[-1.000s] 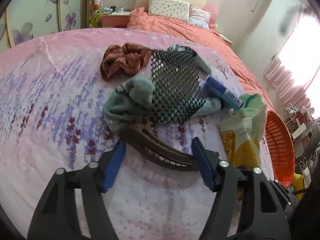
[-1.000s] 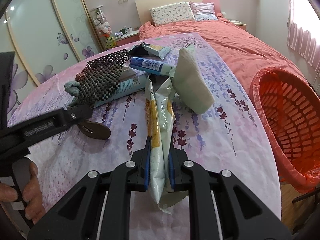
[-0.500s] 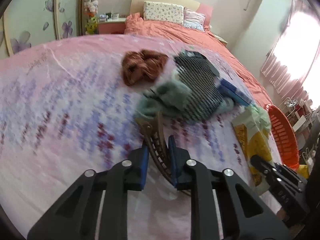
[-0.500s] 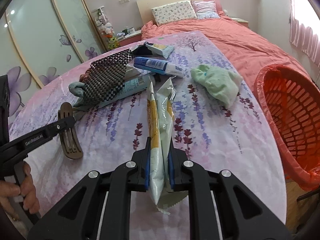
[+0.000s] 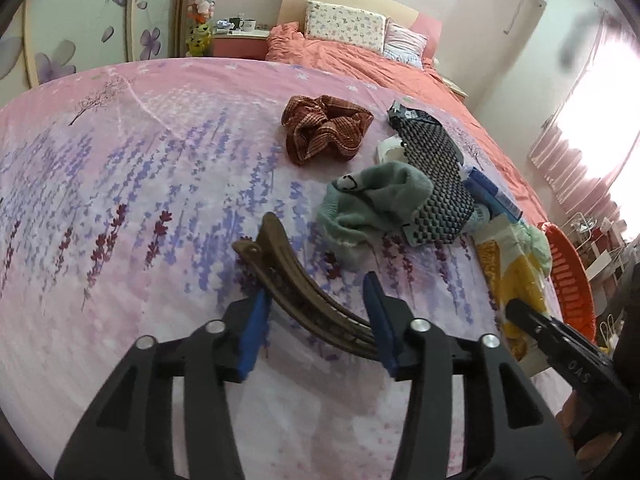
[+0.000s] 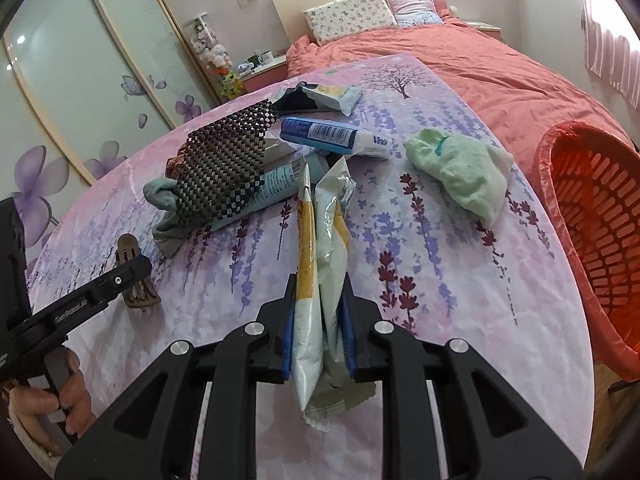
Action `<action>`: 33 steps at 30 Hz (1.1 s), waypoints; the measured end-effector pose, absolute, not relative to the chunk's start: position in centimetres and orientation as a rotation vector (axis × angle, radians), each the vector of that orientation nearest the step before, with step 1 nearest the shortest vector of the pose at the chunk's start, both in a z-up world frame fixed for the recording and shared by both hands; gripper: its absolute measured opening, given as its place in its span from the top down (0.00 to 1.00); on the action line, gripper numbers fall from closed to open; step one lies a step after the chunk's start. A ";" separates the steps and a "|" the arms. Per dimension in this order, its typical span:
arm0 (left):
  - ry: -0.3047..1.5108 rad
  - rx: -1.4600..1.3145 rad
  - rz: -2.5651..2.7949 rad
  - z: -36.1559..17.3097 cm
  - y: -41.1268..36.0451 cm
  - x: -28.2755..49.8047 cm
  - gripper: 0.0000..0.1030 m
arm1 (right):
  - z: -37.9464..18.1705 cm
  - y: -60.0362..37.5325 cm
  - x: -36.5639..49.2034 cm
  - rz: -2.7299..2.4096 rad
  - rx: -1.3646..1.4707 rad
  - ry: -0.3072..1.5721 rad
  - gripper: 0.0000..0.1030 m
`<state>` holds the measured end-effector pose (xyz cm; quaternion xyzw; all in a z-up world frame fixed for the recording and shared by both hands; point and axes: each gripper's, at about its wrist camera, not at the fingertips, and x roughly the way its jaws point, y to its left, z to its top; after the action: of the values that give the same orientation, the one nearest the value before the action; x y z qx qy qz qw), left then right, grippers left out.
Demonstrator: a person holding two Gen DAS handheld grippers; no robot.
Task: Collect trash
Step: 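Grasp the brown hair clip with the left tool and lift it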
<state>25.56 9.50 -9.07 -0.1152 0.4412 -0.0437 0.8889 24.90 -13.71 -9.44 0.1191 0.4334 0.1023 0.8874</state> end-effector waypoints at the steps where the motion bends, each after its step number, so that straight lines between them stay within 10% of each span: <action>1: 0.912 -0.244 -0.082 -9.0 9.4 25.4 0.52 | -9.5 -13.7 24.9 0.209 0.246 0.902 0.81; 10: 0.902 -0.120 -0.084 -9.1 9.5 26.0 0.81 | -9.1 -13.5 24.6 0.180 0.198 0.868 0.85; 33: 0.890 -0.094 0.021 -9.7 10.9 27.6 0.75 | -9.4 -11.1 25.9 0.123 0.060 0.864 0.85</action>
<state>27.58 10.87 -9.71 -0.0454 0.4304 0.0100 0.9014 25.94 -11.12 -9.40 0.0290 0.4186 0.0595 0.9058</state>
